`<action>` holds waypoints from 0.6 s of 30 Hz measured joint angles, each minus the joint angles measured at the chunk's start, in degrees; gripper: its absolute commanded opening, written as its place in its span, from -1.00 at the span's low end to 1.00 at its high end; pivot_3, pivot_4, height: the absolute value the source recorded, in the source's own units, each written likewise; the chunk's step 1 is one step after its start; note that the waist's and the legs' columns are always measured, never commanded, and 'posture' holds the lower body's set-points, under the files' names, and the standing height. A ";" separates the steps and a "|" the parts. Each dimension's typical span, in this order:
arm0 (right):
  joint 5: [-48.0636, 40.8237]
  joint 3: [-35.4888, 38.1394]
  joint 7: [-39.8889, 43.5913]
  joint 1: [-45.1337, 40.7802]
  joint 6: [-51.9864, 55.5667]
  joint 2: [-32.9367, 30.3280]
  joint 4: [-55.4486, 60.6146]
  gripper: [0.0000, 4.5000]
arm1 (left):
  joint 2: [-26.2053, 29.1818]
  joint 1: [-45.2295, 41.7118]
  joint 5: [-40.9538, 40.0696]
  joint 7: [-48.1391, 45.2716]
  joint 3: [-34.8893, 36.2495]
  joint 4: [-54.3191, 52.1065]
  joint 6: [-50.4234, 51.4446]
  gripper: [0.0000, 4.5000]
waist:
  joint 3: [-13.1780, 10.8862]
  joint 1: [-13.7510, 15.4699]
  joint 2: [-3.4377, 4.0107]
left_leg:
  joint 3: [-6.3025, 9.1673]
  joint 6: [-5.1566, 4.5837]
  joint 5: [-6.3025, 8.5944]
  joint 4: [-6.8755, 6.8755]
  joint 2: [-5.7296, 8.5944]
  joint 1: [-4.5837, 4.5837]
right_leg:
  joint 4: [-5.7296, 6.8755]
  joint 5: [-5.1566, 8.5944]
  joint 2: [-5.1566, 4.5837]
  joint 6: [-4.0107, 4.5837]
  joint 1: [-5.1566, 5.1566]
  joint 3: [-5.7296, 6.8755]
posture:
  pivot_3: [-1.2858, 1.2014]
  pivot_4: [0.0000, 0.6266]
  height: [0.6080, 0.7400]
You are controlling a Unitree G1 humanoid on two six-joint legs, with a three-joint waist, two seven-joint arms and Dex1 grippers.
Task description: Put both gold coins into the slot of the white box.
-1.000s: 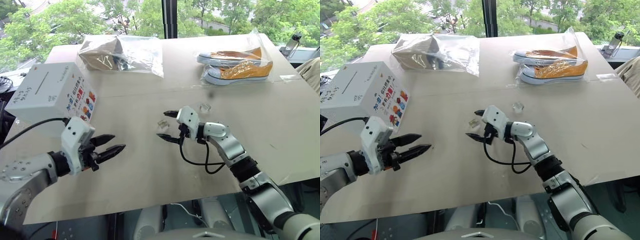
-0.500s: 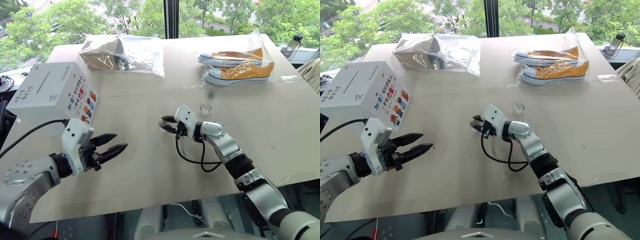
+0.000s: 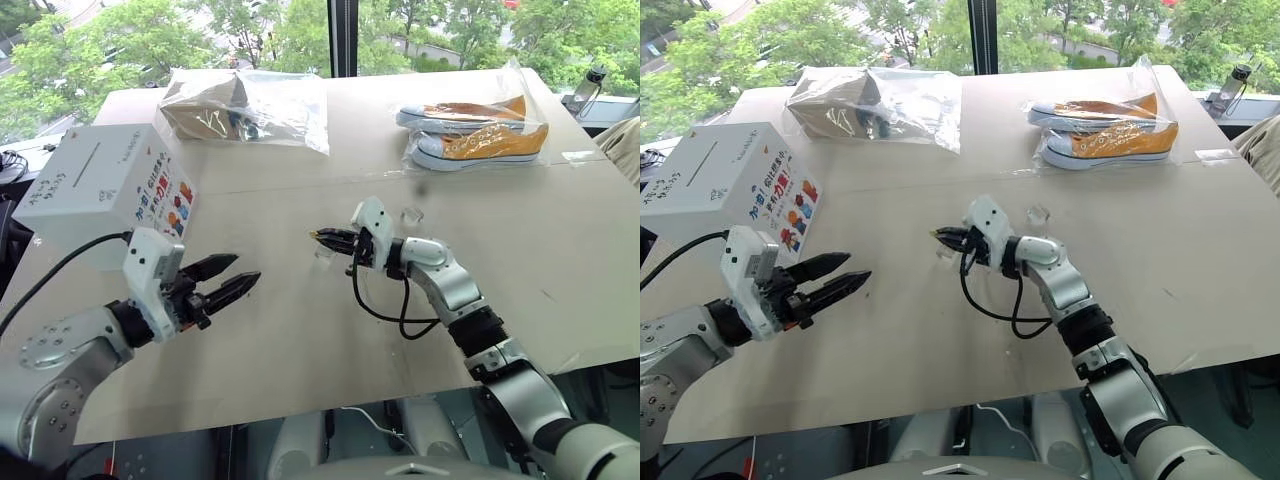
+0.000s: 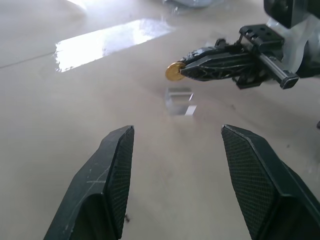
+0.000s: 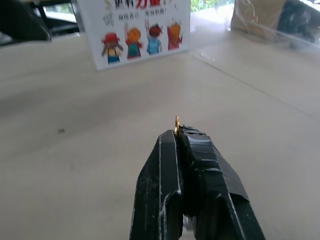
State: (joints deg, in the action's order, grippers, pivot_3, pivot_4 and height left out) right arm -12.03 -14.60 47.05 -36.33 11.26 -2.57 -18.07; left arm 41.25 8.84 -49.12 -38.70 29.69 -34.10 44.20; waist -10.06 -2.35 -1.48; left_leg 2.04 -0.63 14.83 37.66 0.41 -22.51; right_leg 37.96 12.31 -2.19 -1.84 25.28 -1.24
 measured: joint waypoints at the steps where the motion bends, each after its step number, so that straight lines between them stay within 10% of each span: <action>1: -2.56 1.18 0.13 0.04 3.02 0.69 1.79 -0.97 | -2.05 -1.03 -2.19 0.90 0.88 0.41 -0.13 0.24 | 0.00 0.02 0.00 | 0.01 0.00 0.00 0.00 -0.02 0.00 | 0.00 -0.01 -0.05 0.01 0.00 0.01 | 0.03 -0.52 1.00; 11: -29.99 11.84 -2.78 -0.64 31.28 6.72 17.75 -0.97 | -20.09 -12.45 -20.23 10.11 0.21 4.39 -5.33 0.24 | 0.04 0.40 -0.06 | 0.28 -0.01 0.01 0.43 -0.03 -0.23 | 0.02 -0.03 -0.11 0.03 -0.08 0.20 | 0.03 -0.52 1.00; 18: -39.42 14.78 -7.34 -1.06 38.62 7.60 21.60 -0.97 | -23.28 -16.43 -24.61 11.32 -4.80 5.21 -7.76 0.24 | 0.04 0.13 -0.06 | 0.27 -0.03 0.01 0.57 0.03 -0.19 | 0.04 -0.03 0.20 0.03 -0.19 0.30 | 0.03 -0.52 1.00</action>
State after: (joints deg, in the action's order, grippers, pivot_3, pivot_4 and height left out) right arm -51.45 0.18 39.71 -37.39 49.88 5.03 3.54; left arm 17.97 -7.59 -73.73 -27.38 24.89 -28.90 36.44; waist -10.02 -2.23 -1.53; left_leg 2.31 -0.66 14.84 38.24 0.44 -22.70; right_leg 38.00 12.28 -1.99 -1.81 25.08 -0.94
